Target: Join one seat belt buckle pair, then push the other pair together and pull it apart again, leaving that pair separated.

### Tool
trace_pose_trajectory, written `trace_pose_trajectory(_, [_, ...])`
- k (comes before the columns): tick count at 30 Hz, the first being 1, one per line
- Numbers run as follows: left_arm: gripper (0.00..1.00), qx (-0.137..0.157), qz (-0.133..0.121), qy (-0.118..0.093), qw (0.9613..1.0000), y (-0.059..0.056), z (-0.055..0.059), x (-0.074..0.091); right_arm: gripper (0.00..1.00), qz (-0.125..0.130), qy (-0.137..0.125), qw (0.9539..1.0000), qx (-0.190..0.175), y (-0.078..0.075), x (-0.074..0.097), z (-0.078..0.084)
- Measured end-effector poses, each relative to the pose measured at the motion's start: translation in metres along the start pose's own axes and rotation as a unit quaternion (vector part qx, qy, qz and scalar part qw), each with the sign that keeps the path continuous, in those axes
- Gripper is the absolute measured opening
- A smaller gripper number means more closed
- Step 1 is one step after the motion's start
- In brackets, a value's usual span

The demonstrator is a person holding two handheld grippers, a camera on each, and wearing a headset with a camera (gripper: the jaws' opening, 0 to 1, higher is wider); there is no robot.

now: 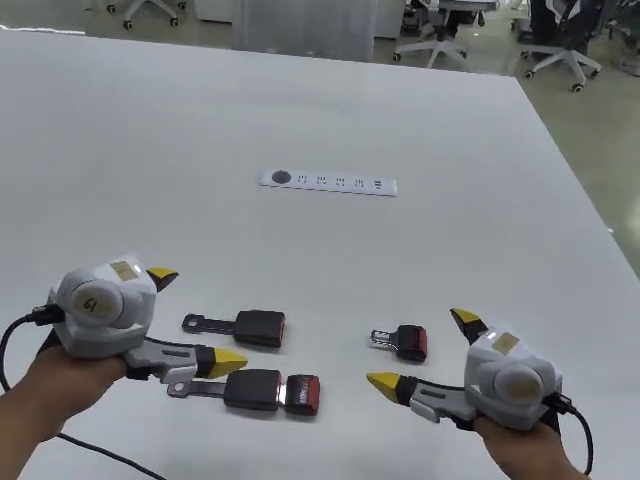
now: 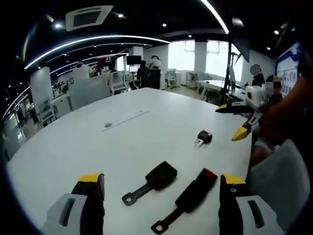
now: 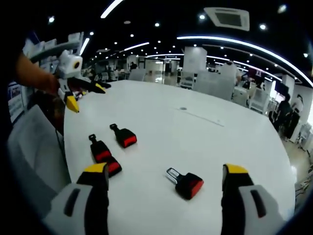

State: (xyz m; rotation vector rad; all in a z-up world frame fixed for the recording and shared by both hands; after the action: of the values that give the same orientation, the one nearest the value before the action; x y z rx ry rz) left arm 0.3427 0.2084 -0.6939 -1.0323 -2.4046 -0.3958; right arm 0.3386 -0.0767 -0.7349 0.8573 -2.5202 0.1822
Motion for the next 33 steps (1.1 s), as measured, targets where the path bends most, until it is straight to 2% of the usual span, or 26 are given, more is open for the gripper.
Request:
trace_pose_trajectory(3, [1.00, 0.012, -0.009, -0.009, 0.9998, 0.006, 0.002, 0.014, 0.98, 0.001, -0.008, 0.9999, -0.006, 0.003, 0.008, -0.002])
trace_pose_trajectory(7, [1.00, 0.027, -0.007, -0.014, 0.9995, 0.009, 0.007, 0.030, 0.98, 0.008, -0.018, 0.9997, -0.017, 0.005, 0.017, -0.003])
trace_pose_trajectory(16, [1.00, 0.020, -0.003, -0.020, 0.9996, 0.007, 0.013, 0.056, 0.98, 0.014, -0.011, 0.9997, -0.018, 0.008, 0.037, 0.008])
trace_pose_trajectory(25, [1.00, 0.028, -0.009, -0.020, 0.9994, 0.010, 0.024, 0.068, 1.00, 0.022, -0.011, 0.9992, -0.031, 0.009, 0.051, 0.014])
trace_pose_trajectory(26, [1.00, 0.034, -0.007, -0.017, 0.9992, 0.010, 0.028, 0.067, 1.00, 0.020, -0.008, 0.9992, -0.032, 0.011, 0.052, 0.017])
trace_pose_trajectory(33, [1.00, 0.033, 0.002, -0.008, 0.9994, 0.003, 0.034, 0.065, 1.00, 0.023, 0.000, 0.9991, -0.035, 0.017, 0.055, 0.024])
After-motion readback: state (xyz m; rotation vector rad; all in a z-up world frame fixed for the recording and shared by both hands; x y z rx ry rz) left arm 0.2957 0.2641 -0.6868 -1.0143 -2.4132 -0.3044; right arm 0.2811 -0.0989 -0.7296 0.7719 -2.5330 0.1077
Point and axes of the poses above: the centre of the closed fingertips' face, and the gripper's own axes: x roughly backward along the fingers, y roughly to its left, z roughly out of its underside, the point moved 3 cm from there along x, roughly backward along the fingers, and after that the axes turned 6 degrees about -x, right-handed, at the moved point
